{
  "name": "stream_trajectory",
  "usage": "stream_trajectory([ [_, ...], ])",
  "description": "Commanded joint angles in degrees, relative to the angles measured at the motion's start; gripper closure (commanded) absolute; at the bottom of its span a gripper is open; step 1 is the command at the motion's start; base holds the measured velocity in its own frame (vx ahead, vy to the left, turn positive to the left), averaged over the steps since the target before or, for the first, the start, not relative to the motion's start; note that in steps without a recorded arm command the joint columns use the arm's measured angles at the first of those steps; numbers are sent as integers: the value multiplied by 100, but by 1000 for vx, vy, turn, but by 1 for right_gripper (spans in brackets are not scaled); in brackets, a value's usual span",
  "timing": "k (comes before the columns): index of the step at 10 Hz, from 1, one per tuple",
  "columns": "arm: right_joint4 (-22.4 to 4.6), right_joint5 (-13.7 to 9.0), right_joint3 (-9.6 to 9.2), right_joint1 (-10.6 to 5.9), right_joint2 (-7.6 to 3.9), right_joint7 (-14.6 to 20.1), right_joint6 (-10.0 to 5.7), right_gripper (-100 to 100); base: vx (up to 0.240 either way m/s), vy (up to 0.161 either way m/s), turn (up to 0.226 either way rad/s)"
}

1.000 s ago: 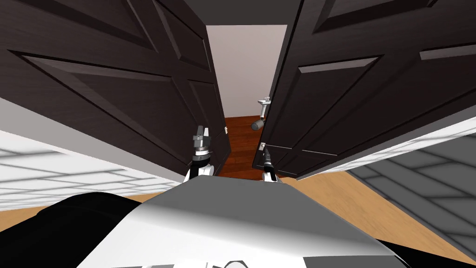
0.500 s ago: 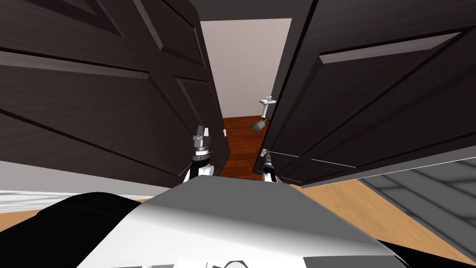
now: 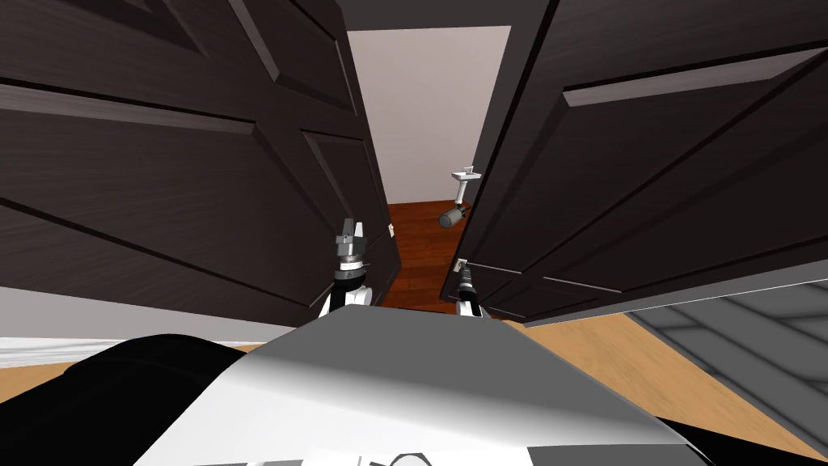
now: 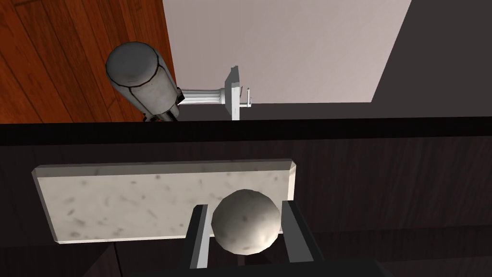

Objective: Push the door open

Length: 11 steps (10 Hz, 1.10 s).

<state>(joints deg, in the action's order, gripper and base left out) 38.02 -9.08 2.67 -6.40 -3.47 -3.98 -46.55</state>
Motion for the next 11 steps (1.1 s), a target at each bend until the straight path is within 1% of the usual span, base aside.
stream_trajectory([
  [1, 6, -3, 5, 0, -3, 4, -11, 100, -6, 1, -2],
  [2, 6, -3, 5, 0, -3, 4, -11, 100, 0, 0, 0],
  [3, -10, -33, 65, -6, -36, -54, -2, 100, 83, -6, -43],
  [5, -15, -70, 136, -21, -68, -112, -8, 100, 155, -2, -36],
  [8, -26, -143, 281, -50, -112, -229, -21, 100, 199, -31, -54],
  [9, -26, -143, 281, -50, -112, -229, -21, 100, 134, -16, -51],
  [10, -34, -203, 398, -73, -131, -324, -31, 100, 198, -41, -190],
  [11, -19, -180, 332, -81, -32, -332, 13, -100, 11, 46, -145],
])
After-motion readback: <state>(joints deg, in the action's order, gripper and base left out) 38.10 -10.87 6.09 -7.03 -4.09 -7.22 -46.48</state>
